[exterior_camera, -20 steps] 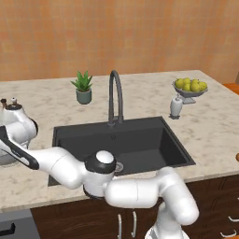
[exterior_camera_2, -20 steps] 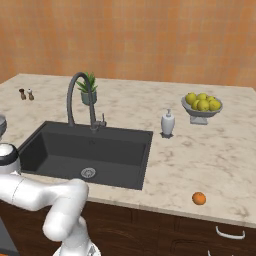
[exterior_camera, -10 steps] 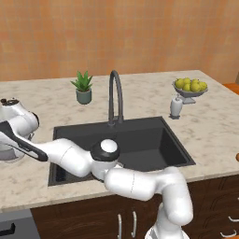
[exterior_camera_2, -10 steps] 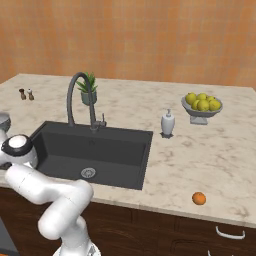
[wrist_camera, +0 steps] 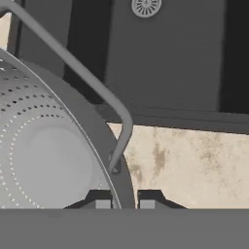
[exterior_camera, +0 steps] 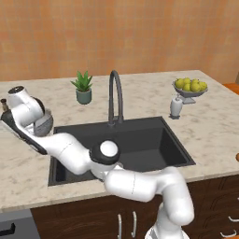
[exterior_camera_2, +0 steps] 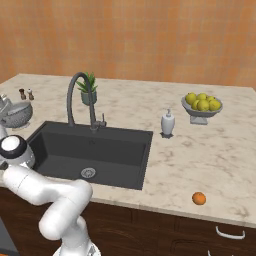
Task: Put the colander in the sink, put the tangerine in the colander, and turn on the sink faucet and pour water over the colander.
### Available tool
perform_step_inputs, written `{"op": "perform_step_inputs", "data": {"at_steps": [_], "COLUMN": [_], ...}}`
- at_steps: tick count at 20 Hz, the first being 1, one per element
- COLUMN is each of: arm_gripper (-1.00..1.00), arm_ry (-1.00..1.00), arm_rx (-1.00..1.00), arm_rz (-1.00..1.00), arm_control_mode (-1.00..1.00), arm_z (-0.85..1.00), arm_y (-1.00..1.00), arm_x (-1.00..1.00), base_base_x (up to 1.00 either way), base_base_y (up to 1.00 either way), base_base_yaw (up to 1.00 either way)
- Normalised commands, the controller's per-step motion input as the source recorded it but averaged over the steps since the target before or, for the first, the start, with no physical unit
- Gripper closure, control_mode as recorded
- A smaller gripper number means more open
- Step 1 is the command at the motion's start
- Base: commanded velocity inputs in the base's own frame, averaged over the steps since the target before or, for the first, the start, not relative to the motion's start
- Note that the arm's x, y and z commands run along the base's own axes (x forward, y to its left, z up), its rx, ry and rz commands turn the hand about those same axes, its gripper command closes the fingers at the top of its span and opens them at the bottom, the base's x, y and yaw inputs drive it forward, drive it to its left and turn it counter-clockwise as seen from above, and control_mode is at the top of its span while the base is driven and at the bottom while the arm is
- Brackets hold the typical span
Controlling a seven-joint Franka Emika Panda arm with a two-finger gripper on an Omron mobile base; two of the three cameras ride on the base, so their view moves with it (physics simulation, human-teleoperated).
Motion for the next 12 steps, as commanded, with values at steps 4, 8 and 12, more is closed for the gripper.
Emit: {"op": "perform_step_inputs", "data": {"at_steps": [4, 8, 12], "arm_gripper": [1.00, 1.00, 1.00], "arm_ry": [-0.70, -0.57, -0.41], "arm_rx": [0.06, 0.18, 0.24], "arm_rz": [-0.27, -0.24, -0.24], "arm_control_mode": [-1.00, -1.00, -1.00], "arm_z": [-0.29, -0.36, -0.15], "arm_y": [-0.37, -0.41, -0.51], "arm_x": [-0.88, -1.00, -1.00], "base_base_x": [0.00, 0.00, 0.00], "base_base_y": [0.00, 0.00, 0.00], "base_base_yaw": [0.00, 0.00, 0.00]}}
